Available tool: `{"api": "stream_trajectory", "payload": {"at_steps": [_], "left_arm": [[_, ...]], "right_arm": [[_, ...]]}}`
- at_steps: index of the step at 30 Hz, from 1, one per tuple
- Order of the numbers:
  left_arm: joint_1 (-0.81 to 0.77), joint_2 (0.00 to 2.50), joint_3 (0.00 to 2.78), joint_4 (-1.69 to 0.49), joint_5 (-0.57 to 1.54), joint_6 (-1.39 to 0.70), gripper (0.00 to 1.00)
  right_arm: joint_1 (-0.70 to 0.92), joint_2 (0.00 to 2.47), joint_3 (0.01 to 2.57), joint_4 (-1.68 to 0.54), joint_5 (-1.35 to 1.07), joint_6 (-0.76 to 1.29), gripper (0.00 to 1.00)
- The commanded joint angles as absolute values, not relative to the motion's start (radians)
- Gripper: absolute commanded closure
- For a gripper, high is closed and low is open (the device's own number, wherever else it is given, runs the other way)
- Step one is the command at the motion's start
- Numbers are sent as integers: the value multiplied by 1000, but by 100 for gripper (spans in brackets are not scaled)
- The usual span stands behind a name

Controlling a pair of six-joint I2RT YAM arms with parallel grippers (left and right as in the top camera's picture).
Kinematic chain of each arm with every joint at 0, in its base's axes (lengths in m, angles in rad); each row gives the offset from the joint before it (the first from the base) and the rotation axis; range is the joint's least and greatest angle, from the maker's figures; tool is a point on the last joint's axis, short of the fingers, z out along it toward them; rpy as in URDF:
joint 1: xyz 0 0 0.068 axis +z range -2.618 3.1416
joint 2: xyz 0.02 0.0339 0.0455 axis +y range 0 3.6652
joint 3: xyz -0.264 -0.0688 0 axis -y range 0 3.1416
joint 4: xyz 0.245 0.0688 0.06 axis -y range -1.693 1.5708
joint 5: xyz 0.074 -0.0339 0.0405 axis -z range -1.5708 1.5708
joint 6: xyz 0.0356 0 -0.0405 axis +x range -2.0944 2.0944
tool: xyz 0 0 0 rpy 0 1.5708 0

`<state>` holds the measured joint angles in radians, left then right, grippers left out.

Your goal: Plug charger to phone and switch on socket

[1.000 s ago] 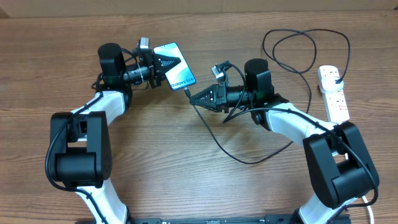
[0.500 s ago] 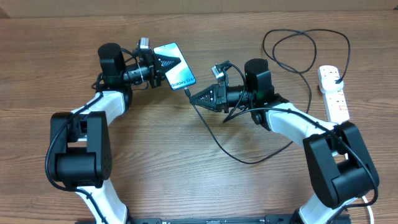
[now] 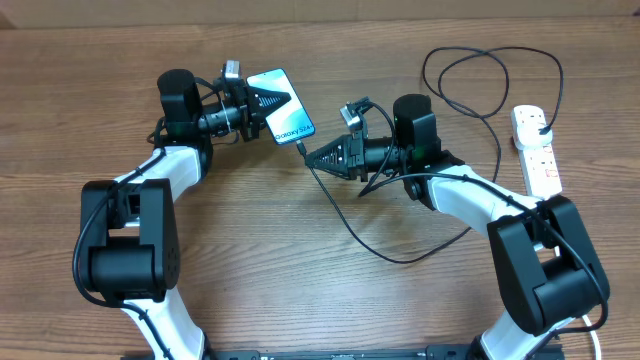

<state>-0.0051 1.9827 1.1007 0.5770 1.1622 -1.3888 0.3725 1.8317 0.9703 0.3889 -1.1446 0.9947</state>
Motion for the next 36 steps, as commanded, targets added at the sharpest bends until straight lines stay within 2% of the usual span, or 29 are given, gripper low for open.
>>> {"api": "stream_trajectory", "payload": {"at_steps": [1, 36], "left_arm": [[-8, 1970, 1108, 591, 1169, -1384, 96], [-23, 1970, 1108, 591, 1154, -1384, 96]], "right_arm": [[368, 1801, 967, 397, -1145, 1003, 96], [368, 1801, 968, 414, -1126, 1052, 96]]}}
